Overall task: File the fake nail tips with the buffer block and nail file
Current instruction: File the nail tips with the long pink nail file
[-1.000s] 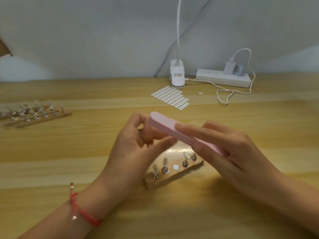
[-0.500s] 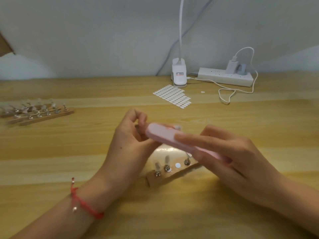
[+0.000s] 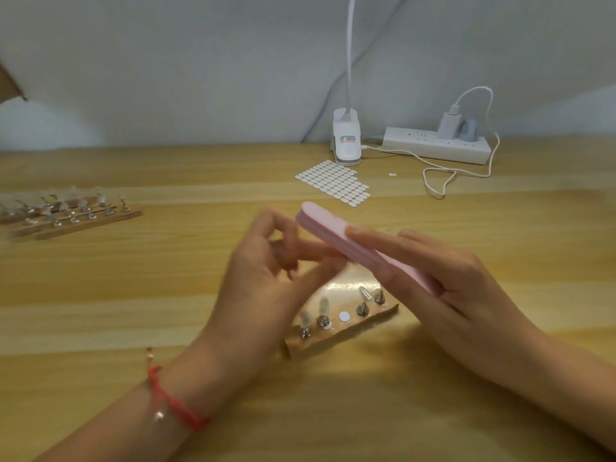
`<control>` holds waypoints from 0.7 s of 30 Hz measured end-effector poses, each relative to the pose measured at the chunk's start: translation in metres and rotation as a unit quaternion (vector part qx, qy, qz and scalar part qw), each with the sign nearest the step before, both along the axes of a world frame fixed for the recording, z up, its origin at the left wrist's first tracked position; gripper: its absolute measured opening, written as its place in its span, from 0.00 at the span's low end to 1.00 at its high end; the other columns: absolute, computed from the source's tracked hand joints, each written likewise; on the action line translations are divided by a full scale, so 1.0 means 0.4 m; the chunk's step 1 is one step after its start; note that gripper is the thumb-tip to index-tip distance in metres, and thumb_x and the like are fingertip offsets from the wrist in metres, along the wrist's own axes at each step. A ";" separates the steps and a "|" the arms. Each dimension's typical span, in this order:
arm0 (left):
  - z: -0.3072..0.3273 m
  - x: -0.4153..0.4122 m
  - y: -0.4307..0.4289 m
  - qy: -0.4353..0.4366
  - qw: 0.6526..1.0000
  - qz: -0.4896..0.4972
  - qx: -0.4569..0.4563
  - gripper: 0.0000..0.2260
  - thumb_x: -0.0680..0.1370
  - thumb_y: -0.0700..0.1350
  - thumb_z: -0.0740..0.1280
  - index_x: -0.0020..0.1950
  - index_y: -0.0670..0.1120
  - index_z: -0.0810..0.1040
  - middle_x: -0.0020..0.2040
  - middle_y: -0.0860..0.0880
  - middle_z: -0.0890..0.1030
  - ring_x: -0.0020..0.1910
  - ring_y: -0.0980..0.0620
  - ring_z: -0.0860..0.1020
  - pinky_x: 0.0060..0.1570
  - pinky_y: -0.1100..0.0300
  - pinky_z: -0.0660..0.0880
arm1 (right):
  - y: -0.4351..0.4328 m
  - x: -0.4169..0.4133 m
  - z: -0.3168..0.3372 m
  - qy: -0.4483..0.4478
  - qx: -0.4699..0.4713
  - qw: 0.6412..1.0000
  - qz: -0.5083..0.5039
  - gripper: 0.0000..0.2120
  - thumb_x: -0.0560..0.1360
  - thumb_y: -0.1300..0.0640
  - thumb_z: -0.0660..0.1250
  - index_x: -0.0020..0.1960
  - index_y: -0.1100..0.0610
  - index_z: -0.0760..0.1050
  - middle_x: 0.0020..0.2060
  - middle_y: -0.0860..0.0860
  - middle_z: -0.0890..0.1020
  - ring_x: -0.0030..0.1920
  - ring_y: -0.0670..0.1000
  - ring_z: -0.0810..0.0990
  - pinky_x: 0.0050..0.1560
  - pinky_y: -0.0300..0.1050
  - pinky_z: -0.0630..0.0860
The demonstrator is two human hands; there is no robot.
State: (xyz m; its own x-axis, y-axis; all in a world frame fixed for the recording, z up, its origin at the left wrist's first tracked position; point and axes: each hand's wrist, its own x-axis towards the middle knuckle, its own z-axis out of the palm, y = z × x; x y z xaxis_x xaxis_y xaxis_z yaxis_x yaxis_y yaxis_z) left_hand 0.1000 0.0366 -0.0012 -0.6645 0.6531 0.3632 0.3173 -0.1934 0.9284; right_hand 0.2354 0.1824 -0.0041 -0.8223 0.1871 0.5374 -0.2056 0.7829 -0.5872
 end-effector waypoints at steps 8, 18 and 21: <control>-0.003 0.002 0.001 -0.022 1.000 -0.012 0.005 0.20 0.67 0.42 0.77 0.39 0.48 0.64 0.42 0.49 0.86 0.46 0.46 0.84 0.55 0.32 0.72 | -0.008 -0.001 -0.002 -0.003 -0.023 1.000 -0.004 0.17 0.81 0.48 0.59 0.69 0.40 0.71 0.47 0.54 0.82 0.46 0.52 0.80 0.46 0.42 0.74; 0.000 0.000 0.004 -0.035 0.999 -0.002 0.022 0.20 0.69 0.42 0.76 0.40 0.49 0.63 0.42 0.49 0.86 0.47 0.44 0.83 0.57 0.32 0.71 | -0.002 -0.002 -0.006 0.000 -0.028 1.000 -0.005 0.18 0.81 0.49 0.59 0.70 0.42 0.71 0.44 0.50 0.81 0.44 0.48 0.79 0.42 0.37 0.73; -0.002 0.005 0.007 -0.039 0.999 -0.010 0.019 0.20 0.68 0.41 0.76 0.39 0.47 0.63 0.42 0.48 0.86 0.47 0.41 0.83 0.56 0.32 0.71 | -0.004 -0.002 -0.009 0.003 -0.026 1.000 -0.006 0.18 0.81 0.49 0.59 0.70 0.41 0.71 0.47 0.52 0.82 0.47 0.51 0.79 0.45 0.45 0.74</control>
